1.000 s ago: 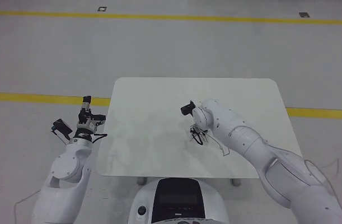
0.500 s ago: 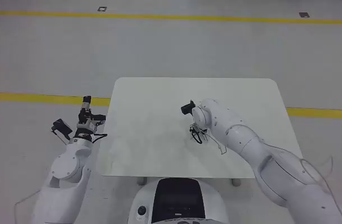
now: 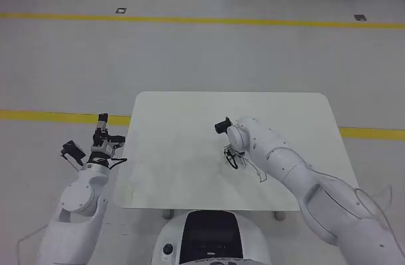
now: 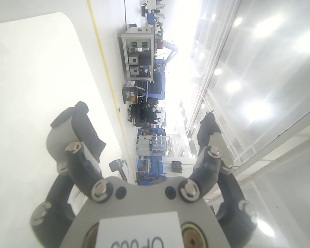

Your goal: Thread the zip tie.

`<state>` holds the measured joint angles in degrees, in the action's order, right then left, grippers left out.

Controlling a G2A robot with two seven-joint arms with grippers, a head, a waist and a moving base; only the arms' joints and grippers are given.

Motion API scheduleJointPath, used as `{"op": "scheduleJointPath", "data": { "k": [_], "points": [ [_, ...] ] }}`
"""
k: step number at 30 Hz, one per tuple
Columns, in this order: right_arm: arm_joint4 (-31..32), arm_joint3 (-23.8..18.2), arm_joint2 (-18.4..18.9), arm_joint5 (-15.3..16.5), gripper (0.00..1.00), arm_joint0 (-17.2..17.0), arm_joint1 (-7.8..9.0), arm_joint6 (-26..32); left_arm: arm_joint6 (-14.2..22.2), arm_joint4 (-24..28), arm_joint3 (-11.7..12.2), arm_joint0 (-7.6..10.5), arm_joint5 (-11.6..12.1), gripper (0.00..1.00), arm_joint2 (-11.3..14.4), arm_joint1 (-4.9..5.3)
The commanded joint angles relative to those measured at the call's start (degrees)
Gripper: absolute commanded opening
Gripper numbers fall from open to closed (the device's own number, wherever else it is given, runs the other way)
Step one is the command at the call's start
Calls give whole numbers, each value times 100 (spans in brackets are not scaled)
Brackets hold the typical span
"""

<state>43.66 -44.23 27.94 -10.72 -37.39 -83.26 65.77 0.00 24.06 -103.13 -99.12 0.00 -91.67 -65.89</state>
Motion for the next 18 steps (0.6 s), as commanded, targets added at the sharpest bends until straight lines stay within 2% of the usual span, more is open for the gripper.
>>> {"op": "scheduleJointPath", "data": {
  "k": [1,10,18],
  "points": [
    [37,-39,40,-19,16,-21,10,-2,0,0,0,0,0,100,0,0],
    [229,-214,203,-135,15,-134,64,65,0,0,0,0,0,100,0,0],
    [298,-221,323,-90,13,-207,70,109,0,0,0,0,0,100,0,0]
  ]
}}
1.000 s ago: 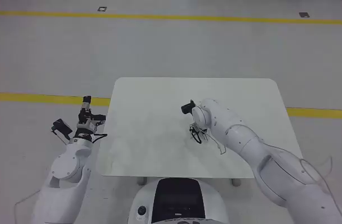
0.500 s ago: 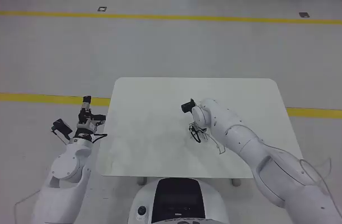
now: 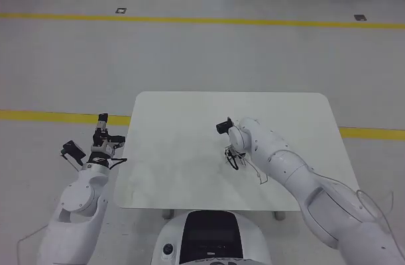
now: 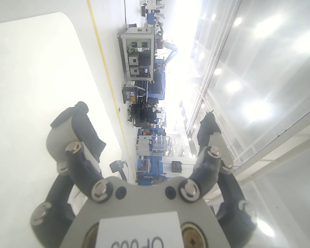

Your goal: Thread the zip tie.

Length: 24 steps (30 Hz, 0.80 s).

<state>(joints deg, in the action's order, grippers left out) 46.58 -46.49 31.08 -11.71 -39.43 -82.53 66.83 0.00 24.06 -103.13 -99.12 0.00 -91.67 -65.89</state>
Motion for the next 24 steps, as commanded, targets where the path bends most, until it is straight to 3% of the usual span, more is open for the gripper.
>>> {"op": "scheduleJointPath", "data": {
  "k": [1,9,12,14,24],
  "points": [
    [8,14,21,24,13,-8,-7,12,0,0,0,0,0,100,0,0],
    [29,145,84,104,13,-12,-59,15,0,0,0,0,0,100,0,0],
    [21,214,110,124,9,-2,-85,20,0,0,0,0,0,100,0,0],
    [22,249,123,132,0,4,-103,18,0,0,0,0,0,100,0,0],
    [183,89,229,48,0,-17,-107,81,0,0,0,0,0,100,0,0]
  ]
}}
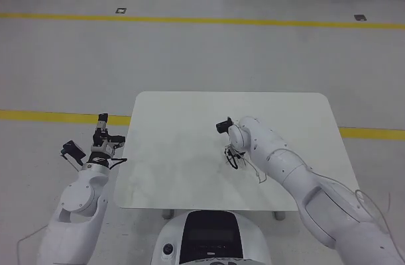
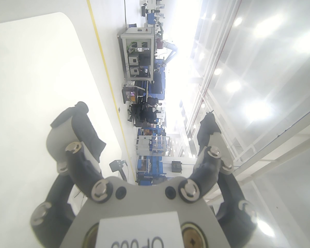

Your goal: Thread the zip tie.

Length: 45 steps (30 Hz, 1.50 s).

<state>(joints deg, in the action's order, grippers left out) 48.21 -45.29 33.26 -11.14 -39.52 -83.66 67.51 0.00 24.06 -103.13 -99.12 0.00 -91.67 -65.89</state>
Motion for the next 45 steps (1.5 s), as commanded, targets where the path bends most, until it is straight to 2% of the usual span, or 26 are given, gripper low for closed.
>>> {"op": "scheduleJointPath", "data": {
  "k": [1,10,16,25,35,40,45],
  "points": [
    [52,-87,34,-17,0,-24,17,25,0,0,0,0,0,100,0,0],
    [346,-617,254,-134,0,-200,151,227,0,0,0,0,0,100,0,0],
    [608,-1234,528,-130,0,-429,333,512,0,0,0,0,0,100,0,0],
    [913,-2356,1170,-1,0,-981,660,806,0,0,0,0,0,100,0,0],
    [933,-3229,1808,82,0,-1562,878,745,0,0,0,0,0,100,0,0],
    [743,-3641,2188,246,0,-1844,974,616,0,0,0,0,0,100,0,0],
    [574,-4108,2526,615,0,-2100,1072,545,0,0,0,0,0,100,0,0]
  ]
}}
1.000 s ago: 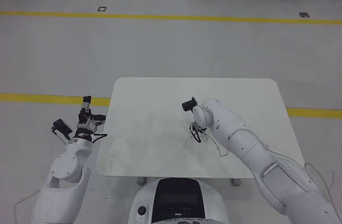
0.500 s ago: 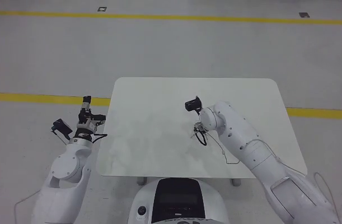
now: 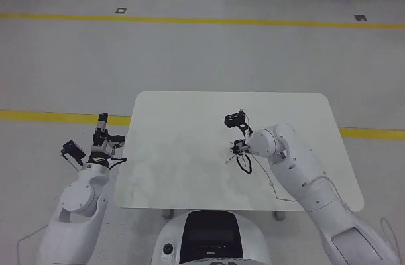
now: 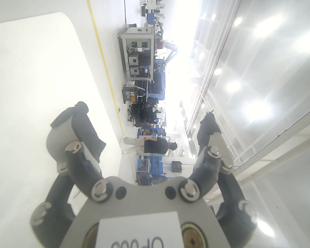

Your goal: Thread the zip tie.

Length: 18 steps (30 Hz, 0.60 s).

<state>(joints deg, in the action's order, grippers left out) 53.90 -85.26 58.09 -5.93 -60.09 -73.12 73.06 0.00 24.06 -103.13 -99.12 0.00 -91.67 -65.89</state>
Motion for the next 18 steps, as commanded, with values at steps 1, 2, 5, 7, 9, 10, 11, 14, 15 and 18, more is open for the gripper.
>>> {"op": "scheduleJointPath", "data": {
  "k": [1,2,5,7,9,10,11,14,15,18],
  "points": [
    [64,-185,69,155,0,-80,36,6,0,0,0,0,0,100,0,0],
    [64,-185,69,155,0,-80,36,6,0,0,0,0,0,100,0,0],
    [64,-185,69,155,0,-80,36,6,0,0,0,0,0,100,0,0],
    [64,-185,69,155,0,-80,36,6,0,0,0,0,0,100,0,0],
    [64,-185,69,155,0,-80,36,6,0,0,0,0,0,100,0,0],
    [64,-185,69,155,0,-80,36,6,0,0,0,0,0,100,0,0],
    [60,-180,74,153,0,-90,36,-35,0,0,0,0,0,100,0,0],
    [-221,-177,176,193,0,-90,35,-174,0,0,0,0,0,100,0,0],
    [-362,-177,215,189,0,-70,32,-155,0,0,0,0,0,100,0,0],
    [-712,-76,296,124,0,61,20,-22,0,0,0,0,0,100,0,0]
  ]
}}
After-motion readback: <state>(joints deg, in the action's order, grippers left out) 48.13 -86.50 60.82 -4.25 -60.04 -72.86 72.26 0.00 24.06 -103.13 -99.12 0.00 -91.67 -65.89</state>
